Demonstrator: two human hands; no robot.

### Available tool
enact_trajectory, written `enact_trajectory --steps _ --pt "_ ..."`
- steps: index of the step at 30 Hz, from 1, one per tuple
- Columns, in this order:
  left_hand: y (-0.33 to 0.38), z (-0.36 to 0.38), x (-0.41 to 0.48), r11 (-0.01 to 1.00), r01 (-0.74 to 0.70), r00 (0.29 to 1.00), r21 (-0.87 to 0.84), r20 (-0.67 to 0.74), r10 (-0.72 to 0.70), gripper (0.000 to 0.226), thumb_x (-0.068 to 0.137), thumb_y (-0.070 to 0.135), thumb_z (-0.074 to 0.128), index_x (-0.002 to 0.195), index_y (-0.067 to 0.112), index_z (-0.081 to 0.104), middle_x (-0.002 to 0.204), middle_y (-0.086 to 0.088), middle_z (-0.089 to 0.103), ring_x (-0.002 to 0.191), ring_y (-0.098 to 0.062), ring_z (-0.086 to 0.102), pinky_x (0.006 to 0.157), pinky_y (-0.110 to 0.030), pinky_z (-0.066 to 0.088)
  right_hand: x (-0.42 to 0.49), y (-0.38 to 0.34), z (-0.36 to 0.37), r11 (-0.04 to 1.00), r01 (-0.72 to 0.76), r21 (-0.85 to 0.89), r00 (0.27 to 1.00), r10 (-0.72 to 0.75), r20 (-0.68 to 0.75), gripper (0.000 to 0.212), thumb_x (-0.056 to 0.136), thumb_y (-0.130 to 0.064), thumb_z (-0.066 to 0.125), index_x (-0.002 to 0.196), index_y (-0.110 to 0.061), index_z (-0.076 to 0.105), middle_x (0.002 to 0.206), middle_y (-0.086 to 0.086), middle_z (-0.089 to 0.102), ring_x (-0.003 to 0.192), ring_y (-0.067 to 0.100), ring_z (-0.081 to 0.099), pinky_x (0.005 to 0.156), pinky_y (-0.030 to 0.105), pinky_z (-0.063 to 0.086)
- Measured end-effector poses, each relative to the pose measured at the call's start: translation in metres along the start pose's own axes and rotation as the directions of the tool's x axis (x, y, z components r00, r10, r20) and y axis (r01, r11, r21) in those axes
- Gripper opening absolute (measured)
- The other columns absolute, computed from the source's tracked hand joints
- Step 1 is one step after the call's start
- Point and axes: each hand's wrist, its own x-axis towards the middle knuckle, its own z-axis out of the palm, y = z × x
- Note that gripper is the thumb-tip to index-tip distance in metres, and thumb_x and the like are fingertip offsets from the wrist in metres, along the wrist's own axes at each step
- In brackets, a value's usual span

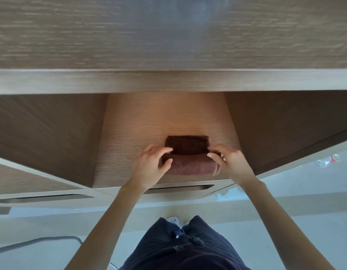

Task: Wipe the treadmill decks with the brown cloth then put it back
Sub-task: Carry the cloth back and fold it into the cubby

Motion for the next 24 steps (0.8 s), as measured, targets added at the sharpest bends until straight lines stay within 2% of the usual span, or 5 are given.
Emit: enact_trajectory --steps 4,10,16,19,24 --pt "0.007 0.011 -0.012 0.994 -0.07 0.987 0.08 -0.139 0.08 0.036 0.091 0.023 0.057 0.124 0.009 0.059 0.127 -0.003 0.06 0.121 -0.02 0.052 0.101 -0.037 0.043 -0.018 -0.013 0.016 0.977 0.157 -0.144 0.961 -0.185 -0.206 0.041 0.09 -0.033 0.058 0.116 -0.003 0.065 0.117 0.011 0.063 0.102 0.024 0.061 0.087 0.025 0.048" --pt "0.004 0.029 -0.031 0.99 -0.11 0.987 0.089 0.128 0.098 0.058 0.096 0.045 0.039 0.146 0.018 0.028 0.153 0.006 0.025 0.144 -0.008 0.011 0.118 -0.043 0.013 -0.043 -0.011 0.045 0.943 0.209 -0.261 0.972 -0.23 -0.055 0.06 0.089 -0.034 0.057 0.135 0.003 0.046 0.14 0.017 0.048 0.134 0.031 0.038 0.108 0.054 0.034" --pt "0.004 0.021 -0.016 0.953 -0.245 0.968 0.178 0.088 0.233 0.066 0.087 0.041 0.056 0.145 0.02 0.033 0.151 0.004 0.033 0.141 -0.014 0.025 0.117 -0.042 0.013 -0.024 0.0 0.038 0.888 0.251 -0.385 0.96 -0.28 -0.022 0.057 0.092 -0.037 0.051 0.137 -0.002 0.046 0.137 0.016 0.051 0.128 0.032 0.046 0.106 0.045 0.04" --pt "0.001 0.026 -0.025 0.969 -0.238 0.971 0.066 0.024 0.237 0.059 0.076 0.021 0.073 0.131 0.019 0.053 0.131 0.003 0.055 0.121 -0.018 0.051 0.107 -0.043 0.035 -0.037 0.002 0.035 0.894 0.283 -0.348 0.949 -0.313 -0.034 0.053 0.083 -0.028 0.069 0.131 -0.009 0.055 0.122 0.01 0.059 0.107 0.021 0.052 0.074 0.032 0.056" --pt "0.004 0.012 -0.002 0.981 -0.129 0.992 -0.144 -0.013 0.128 0.043 0.08 0.007 0.068 0.12 0.023 0.062 0.112 0.004 0.067 0.098 -0.01 0.06 0.086 -0.029 0.044 -0.012 -0.005 0.006 0.989 0.122 -0.089 0.991 -0.117 0.058 0.035 0.083 -0.026 0.07 0.118 -0.023 0.062 0.099 -0.008 0.066 0.081 0.007 0.057 0.063 0.017 0.04"
